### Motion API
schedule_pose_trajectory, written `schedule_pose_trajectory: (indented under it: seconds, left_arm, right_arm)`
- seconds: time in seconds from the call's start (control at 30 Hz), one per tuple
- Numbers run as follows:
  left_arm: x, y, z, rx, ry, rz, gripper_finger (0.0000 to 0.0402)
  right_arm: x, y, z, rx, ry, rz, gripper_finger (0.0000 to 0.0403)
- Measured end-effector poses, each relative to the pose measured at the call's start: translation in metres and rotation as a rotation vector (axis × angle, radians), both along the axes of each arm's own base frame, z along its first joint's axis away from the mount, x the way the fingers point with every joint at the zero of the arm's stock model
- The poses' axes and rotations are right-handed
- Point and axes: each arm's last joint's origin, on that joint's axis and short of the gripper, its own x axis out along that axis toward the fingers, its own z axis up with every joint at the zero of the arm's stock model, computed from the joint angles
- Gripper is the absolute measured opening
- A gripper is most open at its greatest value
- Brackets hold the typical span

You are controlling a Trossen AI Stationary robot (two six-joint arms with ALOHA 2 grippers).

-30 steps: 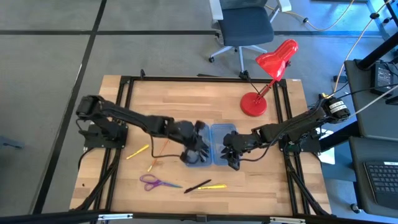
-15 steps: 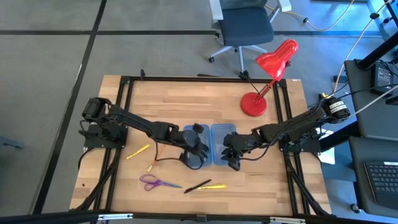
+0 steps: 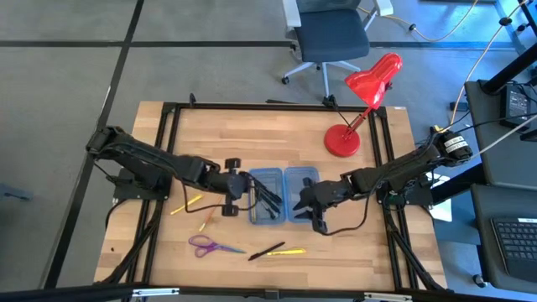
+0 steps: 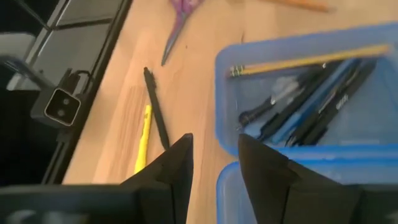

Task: Pick & place school supplies into a supply box
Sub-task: Put the yellow pen into the blue supply box

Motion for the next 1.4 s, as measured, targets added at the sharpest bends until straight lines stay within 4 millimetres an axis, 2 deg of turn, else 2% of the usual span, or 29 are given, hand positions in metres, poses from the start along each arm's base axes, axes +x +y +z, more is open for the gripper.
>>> schedule_pose_trajectory:
  seconds: [0.17,0.4,0.67,0.9,1.07,1.27,1.4]
  left_arm:
    - [0.001,0.001,-0.003,-0.018,-0.008,0.123,0.0014]
    - [-0.005,0.004,-0.006,-0.03,0.012,0.284,0.0055]
    - [-0.012,0.007,-0.009,-0.058,0.032,0.461,0.0129]
    - [-0.015,-0.003,-0.01,-0.159,0.041,0.504,0.0187]
    - [-0.019,-0.011,-0.011,-0.23,0.092,0.512,0.0196]
    - [-0.043,-0.014,-0.019,-0.182,0.243,0.772,0.0191]
    - [-0.05,-0.013,-0.027,-0.135,0.317,0.913,0.0189]
  right_arm:
    - [0.003,-0.002,0.002,-0.072,-0.058,0.055,0.0132]
    - [0.004,-0.007,0.002,-0.156,-0.077,0.103,0.0132]
    - [0.004,-0.008,0.001,-0.155,-0.071,0.098,0.0132]
    - [-0.001,-0.009,-0.005,-0.171,0.009,0.102,0.0132]
    - [-0.004,-0.01,-0.008,-0.165,0.056,0.091,0.0132]
    - [-0.004,-0.01,-0.008,-0.165,0.059,0.092,0.0132]
    - [-0.004,-0.01,-0.008,-0.166,0.061,0.092,0.0132]
